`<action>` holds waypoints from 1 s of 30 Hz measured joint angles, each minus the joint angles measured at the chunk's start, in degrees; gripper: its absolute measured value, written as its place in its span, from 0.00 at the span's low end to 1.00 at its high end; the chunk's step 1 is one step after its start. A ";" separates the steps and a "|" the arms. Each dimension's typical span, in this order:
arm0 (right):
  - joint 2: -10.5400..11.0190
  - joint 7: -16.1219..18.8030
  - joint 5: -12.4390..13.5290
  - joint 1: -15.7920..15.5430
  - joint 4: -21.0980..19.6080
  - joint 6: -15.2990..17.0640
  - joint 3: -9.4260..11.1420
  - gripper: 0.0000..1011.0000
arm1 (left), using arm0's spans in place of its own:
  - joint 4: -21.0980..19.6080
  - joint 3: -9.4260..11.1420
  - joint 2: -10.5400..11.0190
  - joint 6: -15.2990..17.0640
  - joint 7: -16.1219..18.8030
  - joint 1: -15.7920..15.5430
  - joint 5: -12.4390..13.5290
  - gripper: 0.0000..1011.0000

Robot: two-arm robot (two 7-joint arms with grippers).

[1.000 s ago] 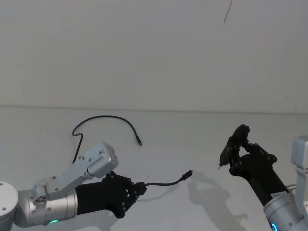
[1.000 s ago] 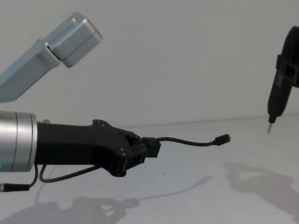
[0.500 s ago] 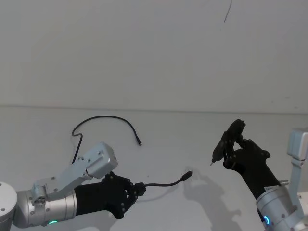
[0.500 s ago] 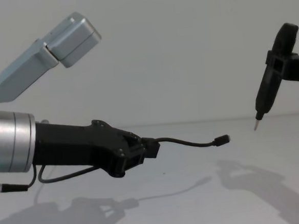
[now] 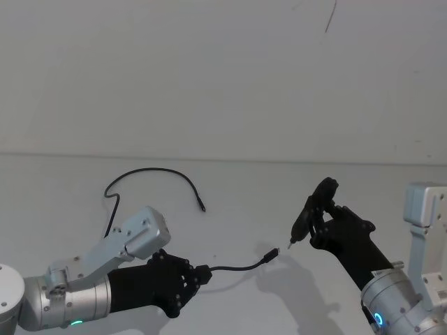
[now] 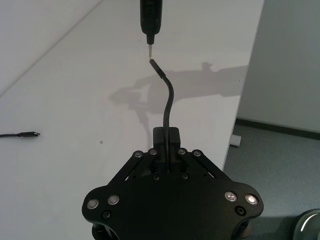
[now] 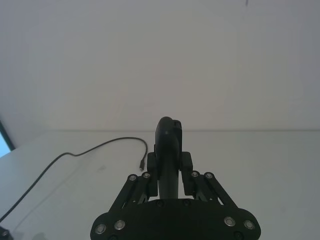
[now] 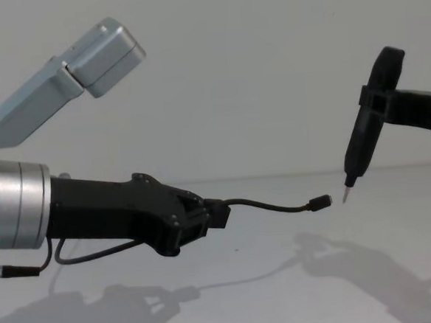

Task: Pick up the data cable with the one hand.

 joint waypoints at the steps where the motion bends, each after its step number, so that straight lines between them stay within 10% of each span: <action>1: 0.01 0.38 0.22 0.06 -0.01 0.33 -0.05 0.27 | 0.00 0.00 0.00 0.00 0.00 0.00 0.00 0.04; 30: 1.64 3.23 2.77 0.71 -0.60 2.12 -0.52 0.27 | -0.03 0.00 0.04 -0.01 0.00 0.01 0.01 0.04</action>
